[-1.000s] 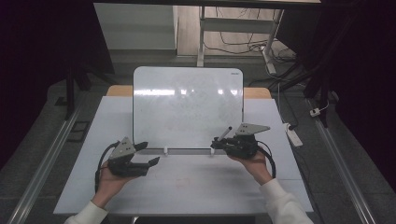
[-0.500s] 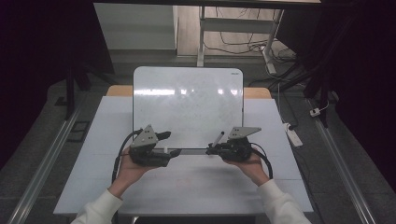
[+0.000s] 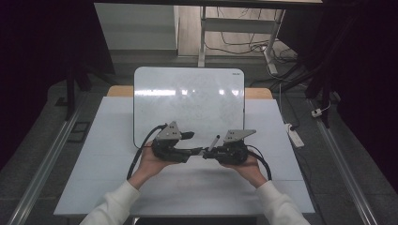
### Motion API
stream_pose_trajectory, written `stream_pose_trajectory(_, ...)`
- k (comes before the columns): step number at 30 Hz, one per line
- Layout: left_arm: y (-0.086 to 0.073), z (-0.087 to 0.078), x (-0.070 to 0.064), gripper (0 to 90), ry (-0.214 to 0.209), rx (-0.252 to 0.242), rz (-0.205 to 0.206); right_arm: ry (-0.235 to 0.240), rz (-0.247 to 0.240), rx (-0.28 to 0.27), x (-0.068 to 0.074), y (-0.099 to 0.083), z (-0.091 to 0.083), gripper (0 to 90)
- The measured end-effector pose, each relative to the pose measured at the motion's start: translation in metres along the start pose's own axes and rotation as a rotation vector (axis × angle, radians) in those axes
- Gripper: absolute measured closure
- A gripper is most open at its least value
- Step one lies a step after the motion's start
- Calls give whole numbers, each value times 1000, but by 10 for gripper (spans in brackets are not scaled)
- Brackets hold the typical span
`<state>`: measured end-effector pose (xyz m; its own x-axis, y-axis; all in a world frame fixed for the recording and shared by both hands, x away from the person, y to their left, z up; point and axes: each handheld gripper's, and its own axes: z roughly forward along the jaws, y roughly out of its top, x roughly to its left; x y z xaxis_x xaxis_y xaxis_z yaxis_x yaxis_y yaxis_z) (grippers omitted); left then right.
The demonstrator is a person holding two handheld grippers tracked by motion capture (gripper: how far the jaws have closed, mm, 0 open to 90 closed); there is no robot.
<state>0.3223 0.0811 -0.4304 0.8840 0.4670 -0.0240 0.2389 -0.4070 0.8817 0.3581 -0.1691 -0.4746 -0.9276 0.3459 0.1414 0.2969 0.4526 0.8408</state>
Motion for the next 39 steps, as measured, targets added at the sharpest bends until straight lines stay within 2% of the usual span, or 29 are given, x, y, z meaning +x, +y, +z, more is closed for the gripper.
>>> stream_pose_trajectory(10,10,26,2,512,-81,14,30,32,-19,27,4,-1,7,776)
stream_pose_trajectory(20,8,34,6,797,-176,21,31,82,-43,97,5,-3,13,776)
stream_pose_trajectory(25,8,33,6,816,-169,16,15,83,-41,98,5,-4,12,769)
stream_pose_trajectory(26,9,31,6,817,-157,10,12,71,-39,91,5,-4,12,759)
stream_pose_trajectory(27,9,30,7,817,-143,6,10,52,-38,80,6,-4,11,699)
stream_pose_trajectory(29,9,27,8,818,-125,-12,-5,-11,-38,45,10,-3,8,607)
stream_pose_trajectory(33,8,23,9,818,-77,-40,-46,-214,-23,-98,25,-6,-2,545)
stream_pose_trajectory(35,7,22,9,818,-55,-52,-63,-317,-52,-142,36,-8,-5,545)
stream_pose_trajectory(37,7,23,9,818,-38,-64,-82,-396,-71,-177,46,-9,-5,546)
stream_pose_trajectory(39,6,24,8,818,-21,-80,-100,-450,-69,-200,52,-9,-3,547)
